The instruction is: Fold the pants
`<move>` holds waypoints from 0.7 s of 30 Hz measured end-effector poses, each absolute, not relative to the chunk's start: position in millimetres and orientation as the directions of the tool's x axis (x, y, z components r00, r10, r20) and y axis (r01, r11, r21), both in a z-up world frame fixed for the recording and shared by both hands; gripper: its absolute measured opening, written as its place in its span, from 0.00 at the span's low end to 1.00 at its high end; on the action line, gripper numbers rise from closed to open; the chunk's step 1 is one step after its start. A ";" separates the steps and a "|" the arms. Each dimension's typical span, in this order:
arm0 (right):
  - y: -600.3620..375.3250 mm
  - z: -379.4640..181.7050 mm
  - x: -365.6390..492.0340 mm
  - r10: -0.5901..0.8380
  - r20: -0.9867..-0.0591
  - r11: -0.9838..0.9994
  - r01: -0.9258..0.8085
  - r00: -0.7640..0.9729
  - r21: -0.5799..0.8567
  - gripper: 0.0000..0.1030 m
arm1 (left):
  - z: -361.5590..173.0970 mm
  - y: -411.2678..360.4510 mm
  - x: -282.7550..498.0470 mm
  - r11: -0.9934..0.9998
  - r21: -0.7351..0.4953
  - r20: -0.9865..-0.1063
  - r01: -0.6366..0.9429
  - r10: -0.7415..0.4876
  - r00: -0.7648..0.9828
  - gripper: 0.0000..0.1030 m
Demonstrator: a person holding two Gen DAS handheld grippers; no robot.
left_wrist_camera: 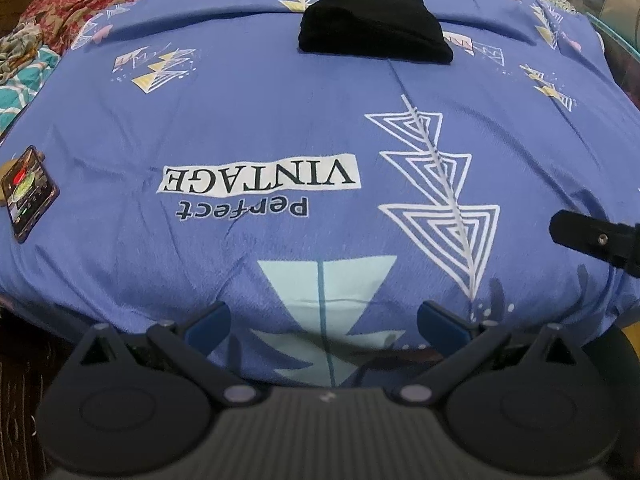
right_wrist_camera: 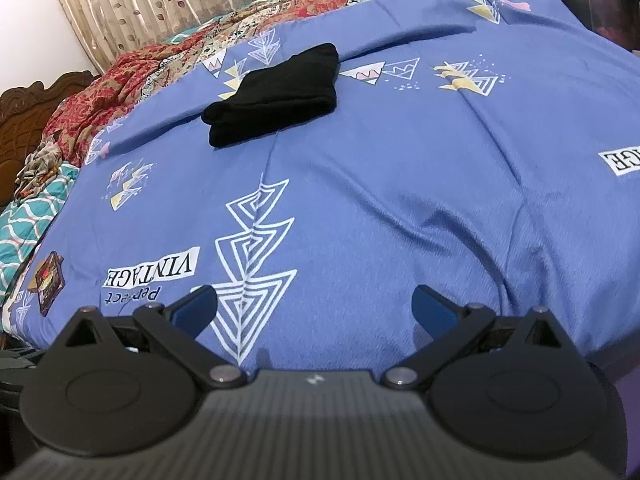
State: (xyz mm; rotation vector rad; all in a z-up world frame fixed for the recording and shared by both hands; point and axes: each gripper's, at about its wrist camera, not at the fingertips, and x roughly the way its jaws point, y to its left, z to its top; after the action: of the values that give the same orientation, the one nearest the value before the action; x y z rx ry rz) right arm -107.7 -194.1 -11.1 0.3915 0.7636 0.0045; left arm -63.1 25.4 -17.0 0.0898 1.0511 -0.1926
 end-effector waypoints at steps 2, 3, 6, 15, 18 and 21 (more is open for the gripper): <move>-194.5 -11.8 -107.2 0.147 -0.675 0.927 0.138 0.723 0.349 1.00 | -18.7 25.6 -62.8 0.980 -0.017 -0.873 0.197 -0.111 0.475 1.00; -194.4 -12.1 -107.3 0.148 -0.676 0.926 0.138 0.722 0.351 1.00 | -19.3 25.9 -62.6 0.980 -0.017 -0.875 0.197 -0.110 0.471 1.00; -193.6 -13.3 -107.4 0.152 -0.680 0.925 0.139 0.718 0.353 1.00 | -20.6 26.1 -62.5 0.981 -0.018 -0.878 0.195 -0.109 0.466 1.00; -190.9 -14.1 -107.9 0.169 -0.682 0.924 0.125 0.712 0.360 1.00 | -19.3 26.6 -62.3 0.982 -0.011 -0.875 0.188 -0.100 0.474 1.00; -190.6 -13.5 -107.7 0.180 -0.677 0.926 0.108 0.713 0.361 1.00 | -18.8 26.1 -62.2 0.982 -0.010 -0.875 0.188 -0.100 0.475 1.00; -191.0 -13.4 -107.3 0.182 -0.677 0.926 0.107 0.713 0.362 1.00 | -17.8 26.4 -62.4 0.983 -0.011 -0.872 0.185 -0.100 0.479 1.00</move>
State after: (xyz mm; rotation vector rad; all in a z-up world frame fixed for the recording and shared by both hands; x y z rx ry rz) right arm -107.3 -191.0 -13.4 0.3946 0.7807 0.0432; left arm -62.4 26.4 -17.8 0.0885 1.0578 -0.1740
